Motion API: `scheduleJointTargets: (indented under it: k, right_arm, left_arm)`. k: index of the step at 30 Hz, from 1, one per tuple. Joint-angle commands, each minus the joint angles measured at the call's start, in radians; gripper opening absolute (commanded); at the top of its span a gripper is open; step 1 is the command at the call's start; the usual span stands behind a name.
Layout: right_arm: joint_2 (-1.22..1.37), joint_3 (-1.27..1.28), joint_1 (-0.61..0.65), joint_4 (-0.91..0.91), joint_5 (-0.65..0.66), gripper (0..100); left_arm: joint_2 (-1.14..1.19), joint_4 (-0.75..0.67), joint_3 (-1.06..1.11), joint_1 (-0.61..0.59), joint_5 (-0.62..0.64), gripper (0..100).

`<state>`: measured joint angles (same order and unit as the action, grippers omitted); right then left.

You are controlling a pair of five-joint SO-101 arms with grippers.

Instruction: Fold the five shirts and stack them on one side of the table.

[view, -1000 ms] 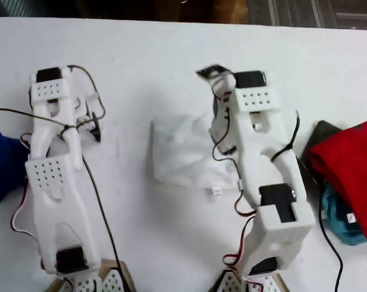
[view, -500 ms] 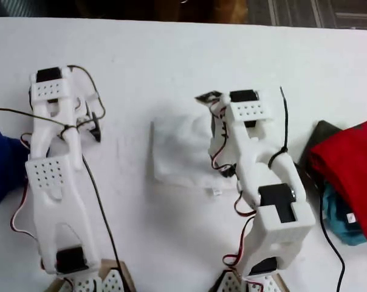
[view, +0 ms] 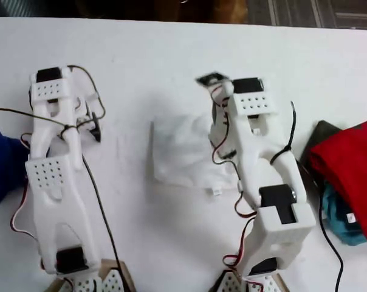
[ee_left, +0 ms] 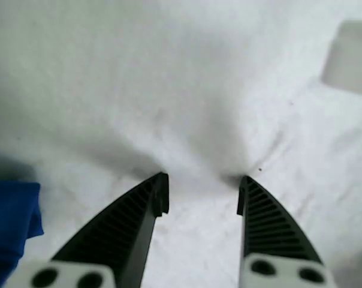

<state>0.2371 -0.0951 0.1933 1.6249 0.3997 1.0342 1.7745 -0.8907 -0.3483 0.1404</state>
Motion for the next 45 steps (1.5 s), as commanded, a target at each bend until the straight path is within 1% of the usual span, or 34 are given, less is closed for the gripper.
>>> scheduleJointTargets:
  k: [1, 4, 8, 10, 12, 19, 25, 29, 32, 41, 45]
  right_arm:
    - [-0.042, -0.031, 0.002, -0.082, -0.003, 1.8]
    - [0.042, -0.021, 0.002, -0.079, -0.003, 1.8]
    - [0.151, -0.029, 0.01, 0.021, -0.006, 1.8]
    - [0.183, -0.029, 0.004, 0.068, -0.037, 1.8]
    - [0.193, -0.025, -0.008, 0.094, -0.057, 1.8]
    - [0.183, -0.021, -0.031, 0.139, -0.057, 1.8]
    - [0.183, 0.057, -0.001, 0.139, -0.061, 1.8]
    - [0.18, 0.063, 0.001, 0.14, -0.055, 1.8]
    - [0.143, 0.063, -0.004, 0.14, -0.054, 1.8]
    - [-0.114, 0.055, 0.021, 0.137, -0.051, 1.8]
    - [-0.159, -0.035, 0.018, 0.134, 0.026, 1.8]
  left_arm:
    - [0.008, 0.002, 0.004, -0.014, -0.006, 20]
    - [0.008, 0.002, 0.005, -0.014, -0.006, 20]
    - [0.008, 0.002, 0.005, -0.014, -0.006, 20]
    - [0.008, 0.002, 0.005, -0.014, -0.006, 20]
    - [0.008, 0.002, 0.005, -0.014, -0.006, 20]
    - [0.008, 0.002, 0.005, -0.014, -0.006, 20]
    - [0.008, 0.002, 0.005, -0.014, -0.006, 20]
    - [0.008, 0.002, 0.005, -0.014, -0.006, 20]
    - [0.008, 0.003, 0.005, -0.014, -0.006, 20]
    - [0.008, 0.003, 0.005, -0.014, -0.006, 20]
    - [0.008, 0.003, 0.005, -0.014, -0.006, 19]
